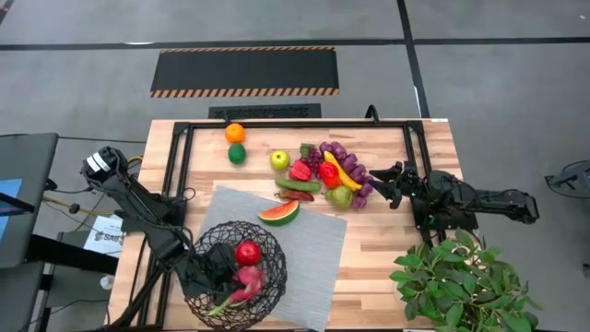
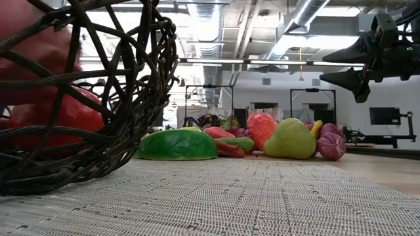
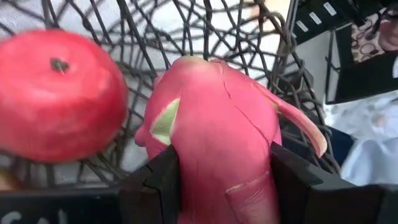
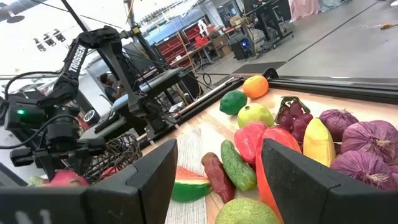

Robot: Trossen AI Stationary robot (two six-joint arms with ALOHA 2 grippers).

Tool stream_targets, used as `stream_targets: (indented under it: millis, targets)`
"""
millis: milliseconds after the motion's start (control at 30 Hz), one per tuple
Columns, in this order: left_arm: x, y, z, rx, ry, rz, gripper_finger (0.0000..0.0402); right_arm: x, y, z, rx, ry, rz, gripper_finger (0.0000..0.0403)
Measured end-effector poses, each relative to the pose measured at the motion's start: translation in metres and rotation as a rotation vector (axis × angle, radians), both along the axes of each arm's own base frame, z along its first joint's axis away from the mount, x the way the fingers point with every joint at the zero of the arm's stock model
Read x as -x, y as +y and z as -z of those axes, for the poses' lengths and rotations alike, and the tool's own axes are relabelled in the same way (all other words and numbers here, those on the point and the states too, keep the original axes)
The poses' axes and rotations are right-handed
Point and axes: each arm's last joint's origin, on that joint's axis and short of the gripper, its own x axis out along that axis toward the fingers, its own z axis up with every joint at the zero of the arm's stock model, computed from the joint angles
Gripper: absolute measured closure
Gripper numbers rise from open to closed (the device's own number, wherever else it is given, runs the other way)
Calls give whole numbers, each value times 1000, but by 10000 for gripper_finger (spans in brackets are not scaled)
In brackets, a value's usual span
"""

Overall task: Build produce basket
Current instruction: Put the pink dragon fruit into the mesh basket

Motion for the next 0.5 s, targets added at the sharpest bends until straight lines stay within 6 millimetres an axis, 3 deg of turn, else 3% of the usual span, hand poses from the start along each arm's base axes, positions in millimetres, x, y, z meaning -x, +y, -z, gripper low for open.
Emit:
stream_targets:
  millis: [500]
  targets:
    - [-12,8,4,-91,-25,5,227,0,0,0,-1,-1,0,148]
